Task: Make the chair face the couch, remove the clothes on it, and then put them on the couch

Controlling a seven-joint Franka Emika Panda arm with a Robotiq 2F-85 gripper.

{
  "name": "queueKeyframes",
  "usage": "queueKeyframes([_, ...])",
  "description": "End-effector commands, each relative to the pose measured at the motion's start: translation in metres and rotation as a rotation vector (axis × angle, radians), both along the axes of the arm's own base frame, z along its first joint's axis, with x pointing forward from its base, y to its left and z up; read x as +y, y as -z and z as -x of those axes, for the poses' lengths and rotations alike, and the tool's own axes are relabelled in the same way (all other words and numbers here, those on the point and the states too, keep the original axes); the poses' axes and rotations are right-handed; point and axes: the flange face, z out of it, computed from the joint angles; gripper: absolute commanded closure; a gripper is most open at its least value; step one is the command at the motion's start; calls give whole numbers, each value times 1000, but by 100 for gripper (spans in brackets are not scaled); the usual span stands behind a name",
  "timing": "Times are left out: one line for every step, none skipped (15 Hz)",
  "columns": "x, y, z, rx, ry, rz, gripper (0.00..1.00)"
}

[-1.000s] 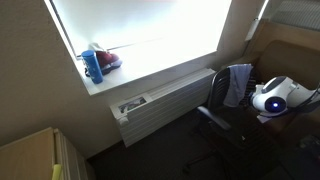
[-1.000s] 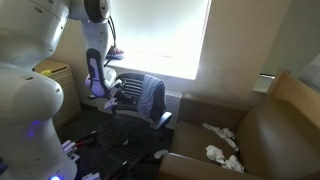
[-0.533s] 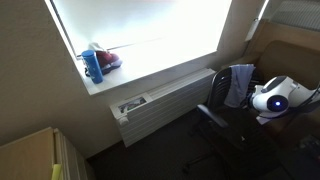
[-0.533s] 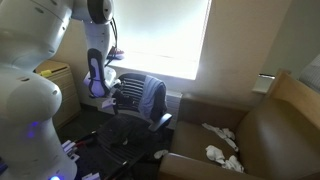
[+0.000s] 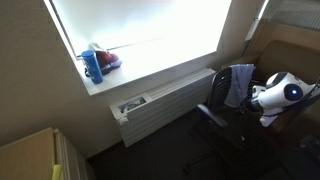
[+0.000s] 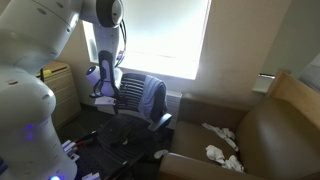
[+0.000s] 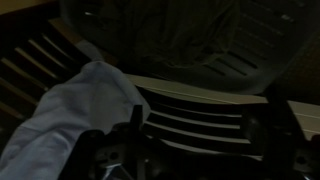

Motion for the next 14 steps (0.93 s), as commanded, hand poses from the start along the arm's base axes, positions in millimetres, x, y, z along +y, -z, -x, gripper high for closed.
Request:
queueKeyframes([4, -2, 1, 5, -7, -7, 0])
queueKeyframes([4, -2, 1, 3, -6, -5, 0])
queueKeyframes([4, -2, 1, 3, -6, -5, 0])
queueKeyframes([3, -4, -1, 49, 4, -56, 0])
queueKeyframes([8, -12, -2, 84, 2, -115, 0])
queueKeyframes([14, -22, -3, 114, -9, -165, 0])
queueKeyframes([19, -30, -4, 147, -15, -210, 0])
queueKeyframes([26, -39, -6, 175, -19, -264, 0])
queueKeyframes([33, -47, -5, 210, -19, -317, 0])
queueKeyframes([39, -50, -5, 244, -23, -372, 0])
queueKeyframes([43, -50, -4, 278, -13, -412, 0])
queueKeyframes([46, -43, 0, 321, -1, -449, 0])
queueKeyframes([50, -36, 1, 351, 13, -479, 0])
queueKeyframes([53, -21, 11, 369, 57, -445, 0])
